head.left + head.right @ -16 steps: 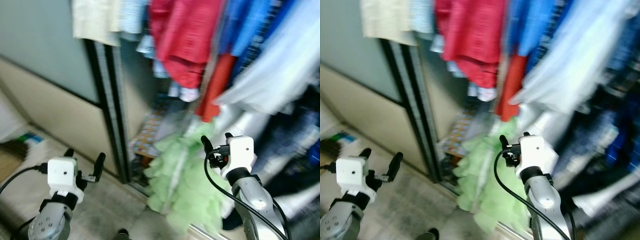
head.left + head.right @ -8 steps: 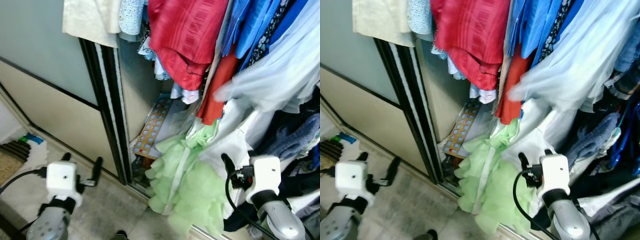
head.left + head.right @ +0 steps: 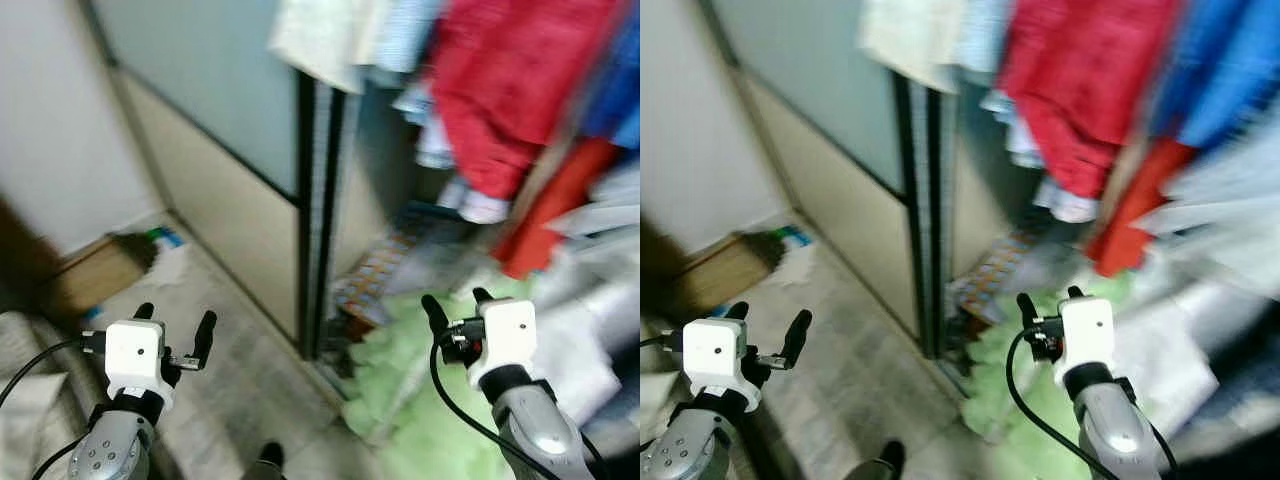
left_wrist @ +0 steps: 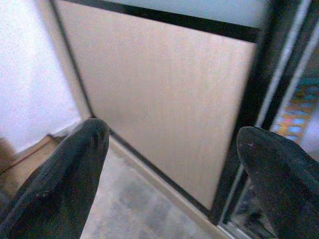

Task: Clean up the room

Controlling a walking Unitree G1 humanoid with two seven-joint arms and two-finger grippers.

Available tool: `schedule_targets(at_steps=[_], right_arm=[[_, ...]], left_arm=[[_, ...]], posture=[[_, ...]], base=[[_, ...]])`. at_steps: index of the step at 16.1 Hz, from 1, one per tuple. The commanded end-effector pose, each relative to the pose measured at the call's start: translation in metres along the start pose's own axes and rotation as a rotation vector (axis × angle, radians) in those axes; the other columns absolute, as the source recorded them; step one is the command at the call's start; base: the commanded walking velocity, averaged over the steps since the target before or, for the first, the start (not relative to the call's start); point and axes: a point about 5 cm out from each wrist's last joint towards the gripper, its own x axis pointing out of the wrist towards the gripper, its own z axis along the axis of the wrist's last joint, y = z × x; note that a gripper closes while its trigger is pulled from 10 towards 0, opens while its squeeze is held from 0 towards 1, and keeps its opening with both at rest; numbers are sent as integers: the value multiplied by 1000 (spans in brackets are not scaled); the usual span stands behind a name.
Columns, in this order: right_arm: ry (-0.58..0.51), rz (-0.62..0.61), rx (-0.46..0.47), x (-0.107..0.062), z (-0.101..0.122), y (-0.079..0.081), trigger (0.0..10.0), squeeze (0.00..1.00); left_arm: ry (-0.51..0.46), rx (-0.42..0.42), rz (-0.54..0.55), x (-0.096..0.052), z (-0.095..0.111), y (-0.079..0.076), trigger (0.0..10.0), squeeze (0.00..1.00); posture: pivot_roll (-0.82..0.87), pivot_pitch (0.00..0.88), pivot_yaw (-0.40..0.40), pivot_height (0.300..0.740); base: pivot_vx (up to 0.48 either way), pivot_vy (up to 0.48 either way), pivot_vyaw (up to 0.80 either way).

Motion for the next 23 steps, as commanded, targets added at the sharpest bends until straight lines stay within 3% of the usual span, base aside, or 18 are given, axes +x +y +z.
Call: schedule_targets(at_steps=[1, 7, 12, 14, 16, 23], right_arm=[[4, 0, -5, 1, -1, -2, 10000, 0], [-9, -18, -3, 6, 0, 0, 10000, 0], [23, -72, -38, -15, -4, -16, 10000, 0], [26, -65, -81, -9, -5, -20, 10000, 0], [6, -50, -61, -1, -1, -14, 10000, 0], [6, -30, -63, 1, -2, -11, 10000, 0]], left_arm=[[2, -14, -17, 0, 0, -4, 10000, 0], [-6, 7, -5, 4, 1, -7, 10000, 0], [5, -7, 59, -9, 0, 5, 10000, 0], [13, 3, 47, -9, -3, 3, 10000, 0], [3, 9, 35, -4, 0, 0, 10000, 0], [7, 9, 22, -4, -1, -4, 10000, 0]], posture=[[-7, 100, -35, 740], [-9, 100, -40, 740], [-12, 104, -41, 740], [-11, 101, -44, 740], [-8, 101, -47, 740], [-7, 101, -56, 740]], base=[[0, 0, 800], [0, 0, 800], [0, 0, 83], [0, 0, 800], [0, 0, 800], [0, 0, 800]])
